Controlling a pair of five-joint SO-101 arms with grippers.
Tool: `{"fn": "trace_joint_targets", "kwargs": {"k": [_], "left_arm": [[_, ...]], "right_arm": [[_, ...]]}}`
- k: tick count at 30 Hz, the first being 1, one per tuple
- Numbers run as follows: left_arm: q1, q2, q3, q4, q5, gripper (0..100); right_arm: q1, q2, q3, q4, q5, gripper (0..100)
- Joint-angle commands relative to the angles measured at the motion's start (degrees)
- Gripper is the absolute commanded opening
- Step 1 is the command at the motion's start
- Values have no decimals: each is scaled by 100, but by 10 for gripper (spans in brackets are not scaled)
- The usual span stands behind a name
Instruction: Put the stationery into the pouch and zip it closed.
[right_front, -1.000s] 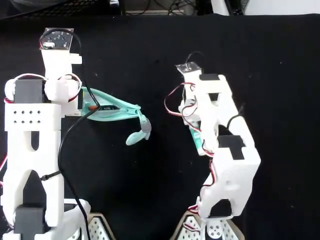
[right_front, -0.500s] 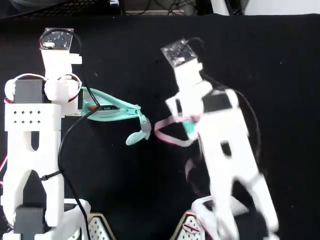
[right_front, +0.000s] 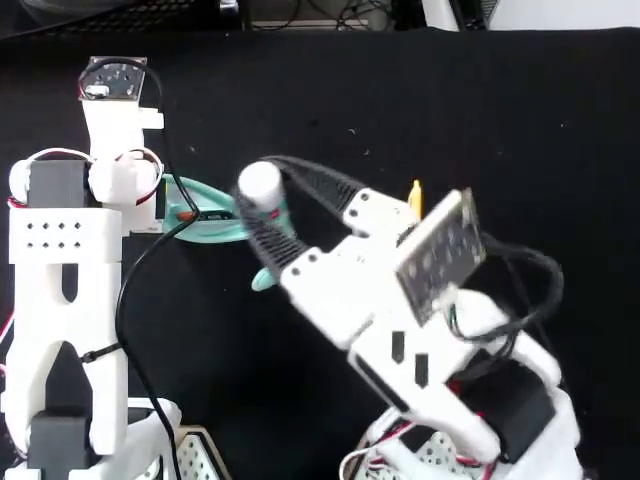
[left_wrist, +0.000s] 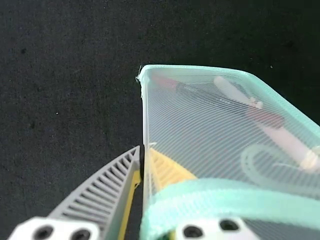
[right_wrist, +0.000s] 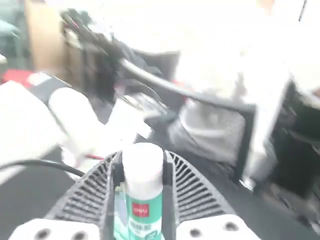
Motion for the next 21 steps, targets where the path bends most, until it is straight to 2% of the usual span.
{"fn": "trace_joint_targets", "kwargs": {"k": [1, 5, 7, 17, 21], "left_arm": [[-13, 149, 453, -26, 79, 30], [-13, 132, 462, -9, 79, 30], [-31, 132, 462, -9, 70, 30], [-48, 123, 462, -9, 62, 30], [-48, 123, 444, -9, 62, 30]], "right_arm": [[-404, -4, 760, -1213, -62, 13], [-475, 13, 1895, -2804, -62, 12], [-466, 22, 2193, -3209, -70, 12], [-308, 40, 2440, -3235, -88, 12], [-97, 40, 3081, -3279, -70, 12]]}}
